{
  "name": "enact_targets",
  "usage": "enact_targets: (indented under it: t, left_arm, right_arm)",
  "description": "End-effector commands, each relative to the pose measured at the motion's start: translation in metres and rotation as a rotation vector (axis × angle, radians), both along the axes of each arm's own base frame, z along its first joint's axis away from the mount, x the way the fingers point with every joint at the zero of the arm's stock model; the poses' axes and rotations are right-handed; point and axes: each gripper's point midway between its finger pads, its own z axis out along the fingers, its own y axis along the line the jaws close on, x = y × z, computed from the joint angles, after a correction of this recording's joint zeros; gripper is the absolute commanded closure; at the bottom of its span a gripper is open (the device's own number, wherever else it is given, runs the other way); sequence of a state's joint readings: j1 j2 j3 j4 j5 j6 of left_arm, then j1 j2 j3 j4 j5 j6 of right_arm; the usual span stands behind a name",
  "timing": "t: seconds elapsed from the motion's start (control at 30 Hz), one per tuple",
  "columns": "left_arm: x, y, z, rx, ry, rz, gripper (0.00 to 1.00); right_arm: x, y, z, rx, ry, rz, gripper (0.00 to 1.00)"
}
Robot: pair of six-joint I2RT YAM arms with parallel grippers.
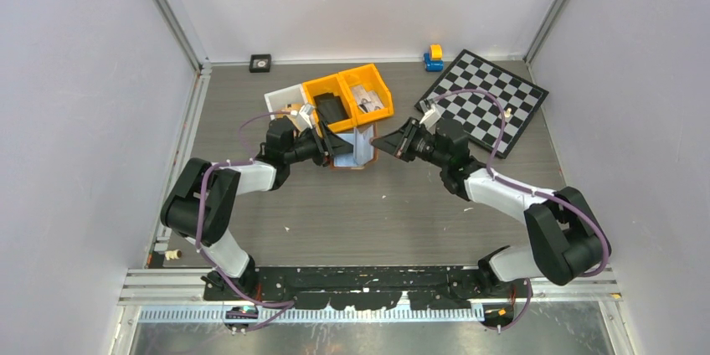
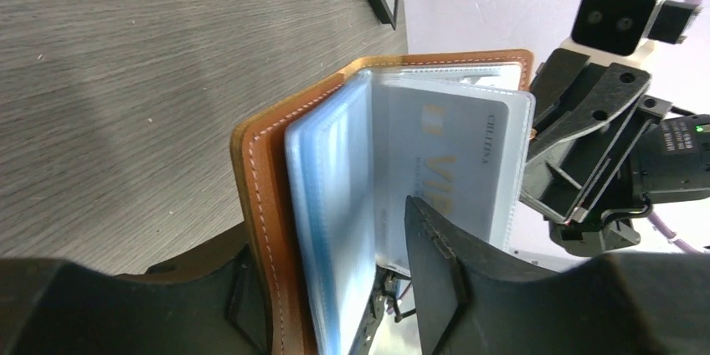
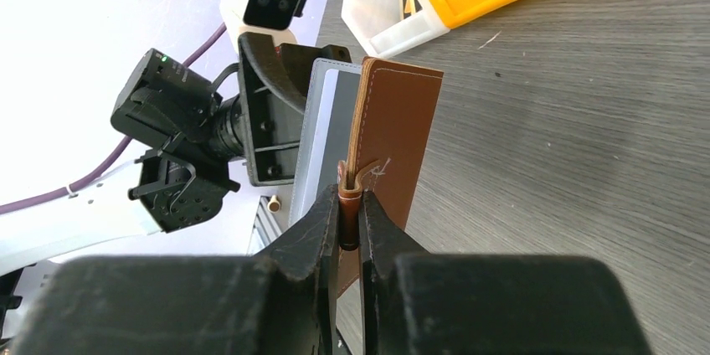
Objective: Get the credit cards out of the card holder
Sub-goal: Remove the credit card from the card holder.
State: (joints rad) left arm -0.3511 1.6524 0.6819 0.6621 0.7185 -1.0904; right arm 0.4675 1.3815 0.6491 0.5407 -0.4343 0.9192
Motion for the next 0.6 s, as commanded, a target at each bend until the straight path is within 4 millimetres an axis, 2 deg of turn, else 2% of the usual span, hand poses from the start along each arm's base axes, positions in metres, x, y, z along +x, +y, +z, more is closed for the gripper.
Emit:
enact_targets:
  t: [0.0, 0.17, 0.33, 0.37, 0.43, 0.57]
  left_arm:
    - [0.003, 0.002, 0.031, -0.042, -0.109, -0.002, 0.44]
    - [0.0, 0.004, 0.042, -0.069, -0.156, 0.0, 0.35]
    - [0.0, 0.003, 0.044, -0.079, -0.161, -0.003, 0.36]
    - [0.0, 0.003, 0.045, -0.082, -0.159, -0.002, 0.33]
    - [0.0, 0.004, 0.046, -0.088, -0.165, 0.002, 0.16]
    - [0.0, 0.006, 0.049, -0.092, -0.175, 0.011, 0.08]
  right_arm:
    - [0.005, -0.006, 0.025, 0.063, -0.074, -0.021, 0.99]
    - [0.007, -0.005, 0.025, 0.107, -0.057, -0.004, 1.0]
    - [0.007, -0.004, 0.025, 0.119, -0.051, 0.002, 0.99]
    - [0.008, -0.005, 0.025, 0.12, -0.05, 0.001, 0.99]
    - [0.008, -0.005, 0.024, 0.121, -0.048, 0.001, 1.0]
    - [0.008, -0.005, 0.025, 0.128, -0.047, 0.001, 0.99]
